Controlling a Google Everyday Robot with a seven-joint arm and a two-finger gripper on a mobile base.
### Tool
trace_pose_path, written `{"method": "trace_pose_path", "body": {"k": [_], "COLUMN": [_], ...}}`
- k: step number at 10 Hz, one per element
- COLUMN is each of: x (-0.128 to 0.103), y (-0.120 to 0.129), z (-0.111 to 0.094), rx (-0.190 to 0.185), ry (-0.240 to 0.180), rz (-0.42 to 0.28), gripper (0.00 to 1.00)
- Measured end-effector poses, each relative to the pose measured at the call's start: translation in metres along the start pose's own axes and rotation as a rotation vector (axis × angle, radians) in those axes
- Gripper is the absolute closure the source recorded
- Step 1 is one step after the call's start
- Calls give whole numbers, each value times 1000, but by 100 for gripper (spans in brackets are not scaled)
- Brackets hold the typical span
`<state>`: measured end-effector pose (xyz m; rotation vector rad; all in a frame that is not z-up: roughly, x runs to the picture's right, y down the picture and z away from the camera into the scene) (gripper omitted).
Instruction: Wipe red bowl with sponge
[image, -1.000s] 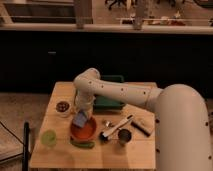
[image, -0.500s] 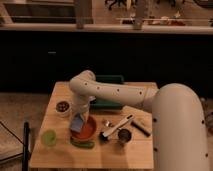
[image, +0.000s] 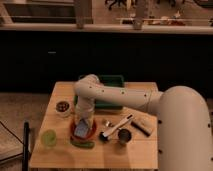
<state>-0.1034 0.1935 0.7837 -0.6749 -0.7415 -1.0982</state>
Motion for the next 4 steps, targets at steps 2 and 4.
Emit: {"method": "trace_pose_path", "body": {"k": [2,4], "x": [10,20], "y": [16,20], "z": [-11,-19], "rx": [11,25], "ry": [15,34], "rz": [40,69], "gripper": [100,100]}}
